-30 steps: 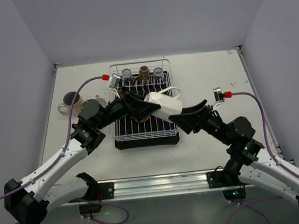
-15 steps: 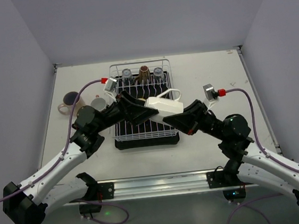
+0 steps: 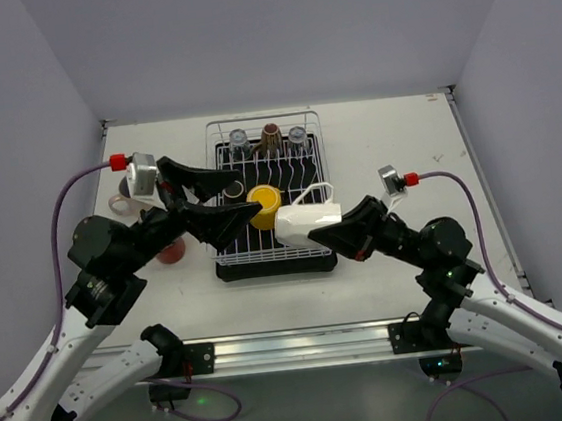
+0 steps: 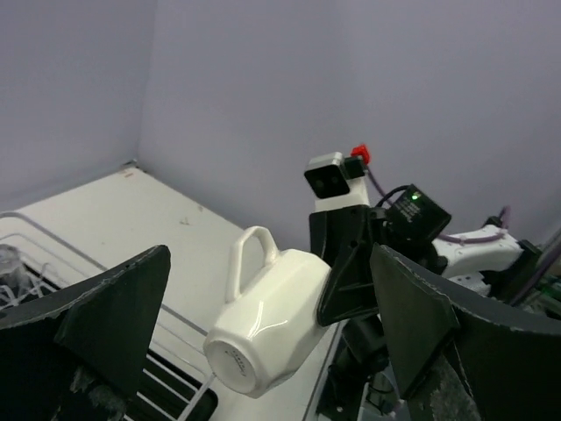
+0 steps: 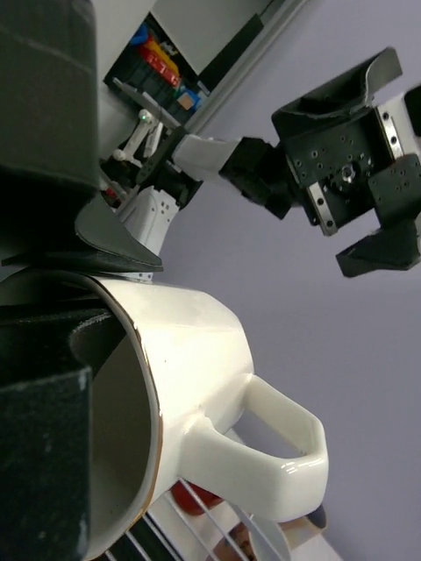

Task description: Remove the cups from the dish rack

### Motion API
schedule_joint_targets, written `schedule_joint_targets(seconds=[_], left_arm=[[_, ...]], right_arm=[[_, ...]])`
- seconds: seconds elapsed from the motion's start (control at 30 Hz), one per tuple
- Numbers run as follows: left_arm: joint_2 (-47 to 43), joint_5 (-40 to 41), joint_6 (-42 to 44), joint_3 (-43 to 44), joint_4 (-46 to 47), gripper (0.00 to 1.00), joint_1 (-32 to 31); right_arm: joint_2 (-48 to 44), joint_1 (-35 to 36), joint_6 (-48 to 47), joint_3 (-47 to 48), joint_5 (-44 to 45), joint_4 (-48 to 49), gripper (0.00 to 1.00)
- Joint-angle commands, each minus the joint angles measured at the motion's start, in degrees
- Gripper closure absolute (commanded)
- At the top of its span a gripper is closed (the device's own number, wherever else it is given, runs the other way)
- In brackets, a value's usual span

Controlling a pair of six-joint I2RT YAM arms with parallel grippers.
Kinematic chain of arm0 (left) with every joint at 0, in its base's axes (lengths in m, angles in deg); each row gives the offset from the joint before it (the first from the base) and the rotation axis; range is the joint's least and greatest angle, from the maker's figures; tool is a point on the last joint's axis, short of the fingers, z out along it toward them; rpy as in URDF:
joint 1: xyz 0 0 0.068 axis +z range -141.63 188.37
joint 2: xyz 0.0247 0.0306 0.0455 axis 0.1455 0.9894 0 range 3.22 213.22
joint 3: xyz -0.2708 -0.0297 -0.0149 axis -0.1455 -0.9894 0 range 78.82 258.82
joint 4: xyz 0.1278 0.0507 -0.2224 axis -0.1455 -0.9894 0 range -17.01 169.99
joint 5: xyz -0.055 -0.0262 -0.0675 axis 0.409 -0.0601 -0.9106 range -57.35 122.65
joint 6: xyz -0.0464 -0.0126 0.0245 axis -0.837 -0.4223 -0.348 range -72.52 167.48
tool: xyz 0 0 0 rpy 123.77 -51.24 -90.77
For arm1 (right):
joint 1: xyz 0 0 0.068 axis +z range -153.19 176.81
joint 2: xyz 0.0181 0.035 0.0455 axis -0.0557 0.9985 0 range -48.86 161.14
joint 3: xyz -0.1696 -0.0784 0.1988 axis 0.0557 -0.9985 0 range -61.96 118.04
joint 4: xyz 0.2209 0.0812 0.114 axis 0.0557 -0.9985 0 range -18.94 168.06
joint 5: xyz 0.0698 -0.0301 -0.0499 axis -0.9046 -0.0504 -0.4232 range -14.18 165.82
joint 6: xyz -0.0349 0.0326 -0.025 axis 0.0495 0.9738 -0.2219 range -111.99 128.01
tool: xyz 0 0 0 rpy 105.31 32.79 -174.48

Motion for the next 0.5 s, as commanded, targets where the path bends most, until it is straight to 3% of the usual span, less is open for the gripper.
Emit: schedule_joint_targets(seconds=[0.0,0.13,0.23,0.33,0.47], left_arm=[[-0.09,9.14,9.77,3.62,-14.07,0.0,0.3],[-2.9,16.01,13.65,2.06,-22.1,0.0,0.3],[-6.67,20.23,15.41,-2.33,-28.16,0.0,0.3],[-9.66,24.36,17.08,-7.17,-30.11,0.0,0.22],[-13.88,28.59,18.49,-12.09,-31.25,0.0,0.3]], right_arm=[[-2.41,-0.31,-4.59,9.14,4.27,-5.82,1.0],[-1.8,-1.19,-16.36,19.78,18.37,-28.41,1.0],[2.32,-6.0,-22.26,30.14,24.03,-46.67,1.0],[8.56,-10.4,-26.39,35.87,25.28,-54.35,1.0],[18.92,-21.54,-30.7,44.83,20.39,-63.14,1.0]])
